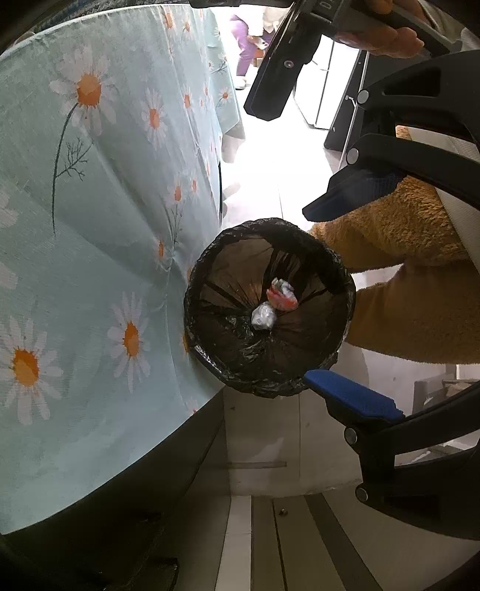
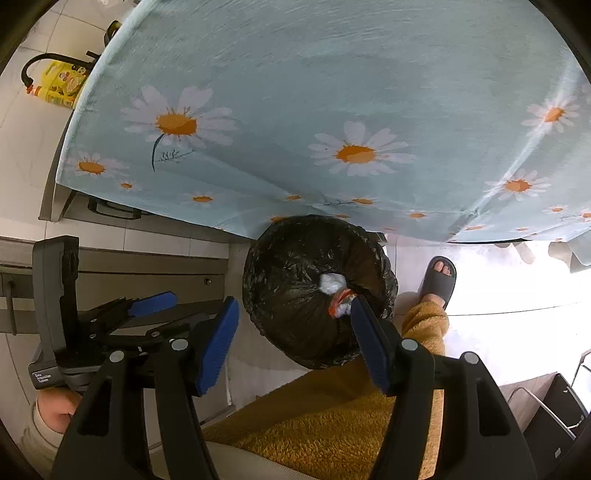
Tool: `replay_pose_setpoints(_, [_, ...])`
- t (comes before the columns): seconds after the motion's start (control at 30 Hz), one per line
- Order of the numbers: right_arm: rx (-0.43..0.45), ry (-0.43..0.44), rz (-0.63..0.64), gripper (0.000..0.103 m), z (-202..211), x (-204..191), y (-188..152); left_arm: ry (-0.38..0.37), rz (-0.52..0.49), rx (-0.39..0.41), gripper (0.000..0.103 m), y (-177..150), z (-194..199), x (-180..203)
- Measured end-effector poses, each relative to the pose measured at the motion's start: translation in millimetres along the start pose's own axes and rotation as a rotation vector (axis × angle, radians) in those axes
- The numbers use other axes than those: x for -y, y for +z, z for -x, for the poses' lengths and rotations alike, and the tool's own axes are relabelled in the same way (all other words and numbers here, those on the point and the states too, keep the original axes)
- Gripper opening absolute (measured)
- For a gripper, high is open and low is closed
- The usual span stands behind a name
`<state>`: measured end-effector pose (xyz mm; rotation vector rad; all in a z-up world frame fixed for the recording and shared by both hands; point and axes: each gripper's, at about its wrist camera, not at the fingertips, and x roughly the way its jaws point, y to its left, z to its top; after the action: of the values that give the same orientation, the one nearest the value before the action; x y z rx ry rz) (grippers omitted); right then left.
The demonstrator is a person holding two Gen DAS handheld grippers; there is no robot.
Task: Collect trash
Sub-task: 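Open both grippers to drop the bag and wrapper into the bin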
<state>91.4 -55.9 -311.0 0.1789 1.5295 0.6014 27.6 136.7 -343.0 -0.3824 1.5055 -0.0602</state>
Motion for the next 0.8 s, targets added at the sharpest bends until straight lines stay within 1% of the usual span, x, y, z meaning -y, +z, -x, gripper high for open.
replay_pose_setpoints(0.17, [0.019, -0.009, 0.0, 0.063, 9, 1, -3, 0.005, -0.015, 0.02, 0.08, 2, 11, 2])
replay_pose_setpoints(0.27, [0.035, -0.015, 0.003, 0.063, 17, 0, -3, 0.029, -0.033, 0.042, 0.08, 3, 22, 3])
replay_pose_setpoints(0.53, [0.109, -0.035, 0.014, 0.063, 54, -1, -3, 0.009, -0.06, 0.11, 0.08, 8, 59, 11])
replay_pose_setpoints(0.8, [0.201, -0.066, 0.037, 0.063, 94, -7, -5, -0.013, -0.133, 0.193, 0.08, 16, 100, 35])
